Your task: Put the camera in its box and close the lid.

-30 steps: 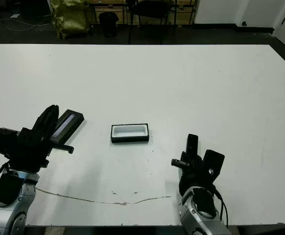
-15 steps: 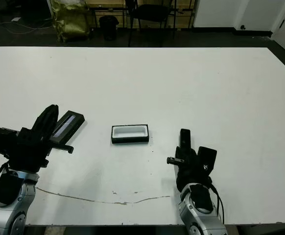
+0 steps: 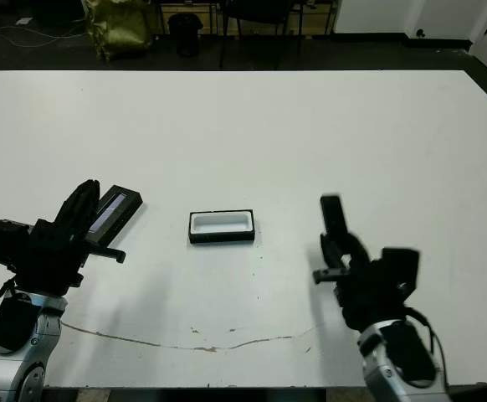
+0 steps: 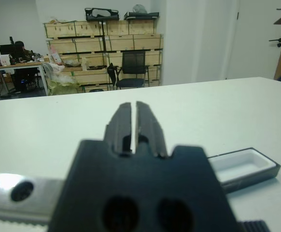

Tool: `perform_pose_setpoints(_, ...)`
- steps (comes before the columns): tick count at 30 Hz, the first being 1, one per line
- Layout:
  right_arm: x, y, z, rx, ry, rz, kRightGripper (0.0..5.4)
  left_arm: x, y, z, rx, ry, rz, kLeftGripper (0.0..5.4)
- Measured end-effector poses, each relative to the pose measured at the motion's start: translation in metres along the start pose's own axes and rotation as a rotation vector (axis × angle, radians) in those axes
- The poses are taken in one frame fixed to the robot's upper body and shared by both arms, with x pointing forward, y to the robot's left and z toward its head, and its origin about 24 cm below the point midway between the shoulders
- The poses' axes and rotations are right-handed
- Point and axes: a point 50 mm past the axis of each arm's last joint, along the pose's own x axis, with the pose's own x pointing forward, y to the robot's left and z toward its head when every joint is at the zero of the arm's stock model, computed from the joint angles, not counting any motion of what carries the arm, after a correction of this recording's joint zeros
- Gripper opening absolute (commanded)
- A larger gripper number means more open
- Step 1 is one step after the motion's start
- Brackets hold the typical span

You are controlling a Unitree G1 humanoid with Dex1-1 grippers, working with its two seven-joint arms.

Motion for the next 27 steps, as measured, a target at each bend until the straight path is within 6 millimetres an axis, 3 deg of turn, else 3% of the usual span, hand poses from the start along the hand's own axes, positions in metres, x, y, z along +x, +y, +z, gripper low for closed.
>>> perform_pose_setpoints(10, 0.008, -0.016, 0.044, -0.04, -0.12, 0.253, 0.55, -0.001, 0.0, -0.002, -0.001, 0.005, 0.004, 0.0)
perform_pose_setpoints(17, 0.043, -0.039, 0.071, -0.162, -0.189, 0.466, 0.54, -0.003, 0.0, -0.005, -0.006, 0.01, 0.011, 0.0)
perform_pose_setpoints(27, 0.091, -0.038, 0.106, -0.328, -0.129, 0.665, 0.54, -0.004, 0.0, -0.006, -0.008, -0.002, 0.018, 0.0)
